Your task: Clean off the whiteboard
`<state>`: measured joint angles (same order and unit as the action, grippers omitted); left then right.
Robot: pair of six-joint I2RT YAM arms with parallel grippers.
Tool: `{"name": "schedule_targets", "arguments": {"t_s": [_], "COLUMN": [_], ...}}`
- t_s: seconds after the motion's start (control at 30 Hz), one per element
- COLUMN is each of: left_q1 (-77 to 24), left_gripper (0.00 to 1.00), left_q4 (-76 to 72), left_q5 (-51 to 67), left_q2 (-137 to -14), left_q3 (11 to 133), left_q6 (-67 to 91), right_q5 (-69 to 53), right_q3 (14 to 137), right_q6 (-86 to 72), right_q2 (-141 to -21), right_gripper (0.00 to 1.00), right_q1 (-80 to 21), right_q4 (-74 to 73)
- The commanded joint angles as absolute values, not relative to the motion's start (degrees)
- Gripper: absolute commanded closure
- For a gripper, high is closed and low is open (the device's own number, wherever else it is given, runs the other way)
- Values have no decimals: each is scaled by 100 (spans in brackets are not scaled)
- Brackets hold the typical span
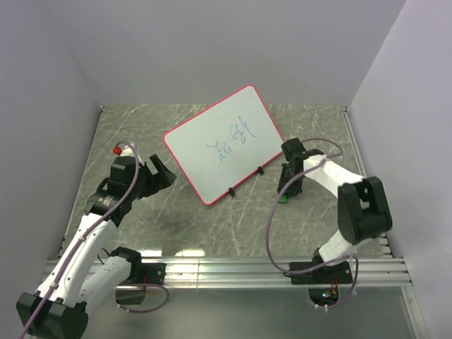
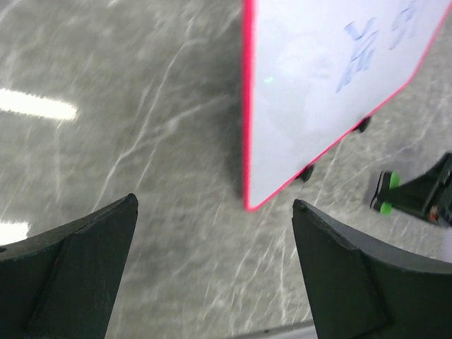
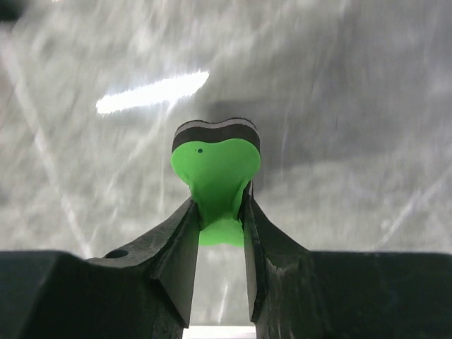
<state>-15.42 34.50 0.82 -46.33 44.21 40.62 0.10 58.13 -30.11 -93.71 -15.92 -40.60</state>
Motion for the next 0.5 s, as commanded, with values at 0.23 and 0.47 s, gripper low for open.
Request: {"name": "schedule_targets", "arguments": {"t_s": [0.23, 0.47], "left_q1": [-1556, -1547], "left_gripper": [5, 7], "left_q4": [292, -1009], "left_q5": [571, 957], "left_q2": [-5571, -6705], "left_q3": [3789, 3753], "left_q6": [3551, 3559], "right_q5": [-466, -509], "right_q3": [5572, 5511], "right_q6": [-3278, -3296], "right_q2": [-7183, -6206], "right_gripper": [100, 100], "right_q1": [-1644, -1643], "right_q4": [-4885, -5484]}}
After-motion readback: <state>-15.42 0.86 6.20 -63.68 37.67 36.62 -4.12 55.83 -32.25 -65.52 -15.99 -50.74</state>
